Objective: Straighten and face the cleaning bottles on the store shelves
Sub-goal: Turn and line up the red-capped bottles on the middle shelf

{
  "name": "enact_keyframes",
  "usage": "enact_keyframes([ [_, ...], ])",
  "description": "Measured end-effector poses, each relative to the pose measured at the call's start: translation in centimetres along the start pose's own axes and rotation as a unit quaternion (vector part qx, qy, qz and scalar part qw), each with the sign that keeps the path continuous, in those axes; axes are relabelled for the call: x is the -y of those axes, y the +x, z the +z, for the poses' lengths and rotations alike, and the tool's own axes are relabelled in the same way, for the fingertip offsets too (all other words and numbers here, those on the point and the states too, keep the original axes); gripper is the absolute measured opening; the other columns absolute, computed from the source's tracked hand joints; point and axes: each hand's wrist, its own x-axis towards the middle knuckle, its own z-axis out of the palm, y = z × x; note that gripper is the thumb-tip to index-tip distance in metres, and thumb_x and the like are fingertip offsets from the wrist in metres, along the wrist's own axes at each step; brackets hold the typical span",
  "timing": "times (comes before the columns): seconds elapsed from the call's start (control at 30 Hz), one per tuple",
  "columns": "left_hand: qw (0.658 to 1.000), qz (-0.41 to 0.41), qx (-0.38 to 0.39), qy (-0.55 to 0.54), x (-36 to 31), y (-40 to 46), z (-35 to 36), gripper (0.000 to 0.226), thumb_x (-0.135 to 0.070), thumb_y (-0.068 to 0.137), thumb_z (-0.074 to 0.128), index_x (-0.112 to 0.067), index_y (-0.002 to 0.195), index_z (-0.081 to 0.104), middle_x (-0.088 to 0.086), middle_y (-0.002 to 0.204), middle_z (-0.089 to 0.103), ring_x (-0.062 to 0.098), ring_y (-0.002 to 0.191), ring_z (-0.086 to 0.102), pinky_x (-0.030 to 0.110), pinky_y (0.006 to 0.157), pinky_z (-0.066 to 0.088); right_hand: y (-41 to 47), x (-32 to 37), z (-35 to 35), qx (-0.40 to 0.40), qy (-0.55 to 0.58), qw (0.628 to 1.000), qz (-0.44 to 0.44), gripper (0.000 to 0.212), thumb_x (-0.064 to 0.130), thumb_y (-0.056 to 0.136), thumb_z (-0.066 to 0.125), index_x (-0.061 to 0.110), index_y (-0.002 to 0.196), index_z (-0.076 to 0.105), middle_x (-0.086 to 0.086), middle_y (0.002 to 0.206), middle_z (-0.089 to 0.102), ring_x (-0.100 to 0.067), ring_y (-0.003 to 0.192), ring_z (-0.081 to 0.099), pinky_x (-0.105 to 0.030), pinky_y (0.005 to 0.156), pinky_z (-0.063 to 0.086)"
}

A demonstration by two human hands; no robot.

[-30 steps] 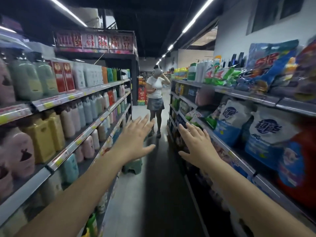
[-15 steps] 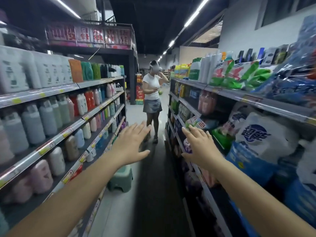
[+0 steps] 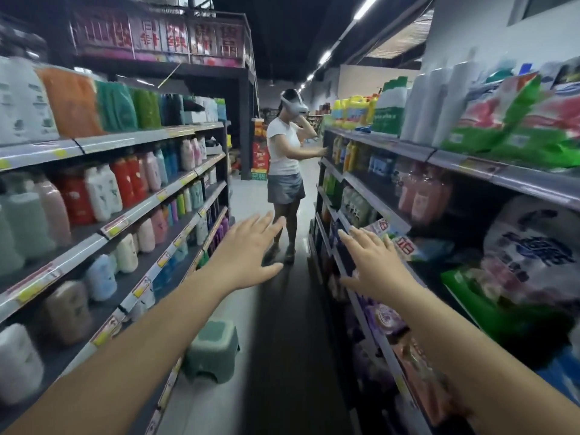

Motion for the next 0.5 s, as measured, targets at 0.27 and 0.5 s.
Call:
enact_keyframes([
  [0.27,0.999,0.041,-0.010,0.011,7.5,16.8,5.2,0.080,-0.050,0.086,0.047,-0.025,0.148,0.001,0.002,0.158,0.001,0.022,0.144,0.006,0.035,0.116,0.004,15.8,-5.2,5.2,0.015,-0.001,0.999,0.050,0.088,0.044,0.085,0.059,0.026,0.149,0.002,0.000,0.158,0.005,-0.021,0.145,0.004,-0.046,0.117,0.004],
  [0.5,0.998,0.059,0.018,0.003,9.6,29.4,12.9,0.081,-0.052,0.086,0.047,-0.027,0.147,0.001,0.001,0.158,0.001,0.022,0.144,0.006,0.036,0.116,0.007,28.1,-10.3,11.5,0.039,0.005,0.997,0.059,0.088,0.044,0.085,0.059,0.026,0.149,0.001,-0.001,0.158,0.007,-0.021,0.145,0.004,-0.049,0.118,0.006],
])
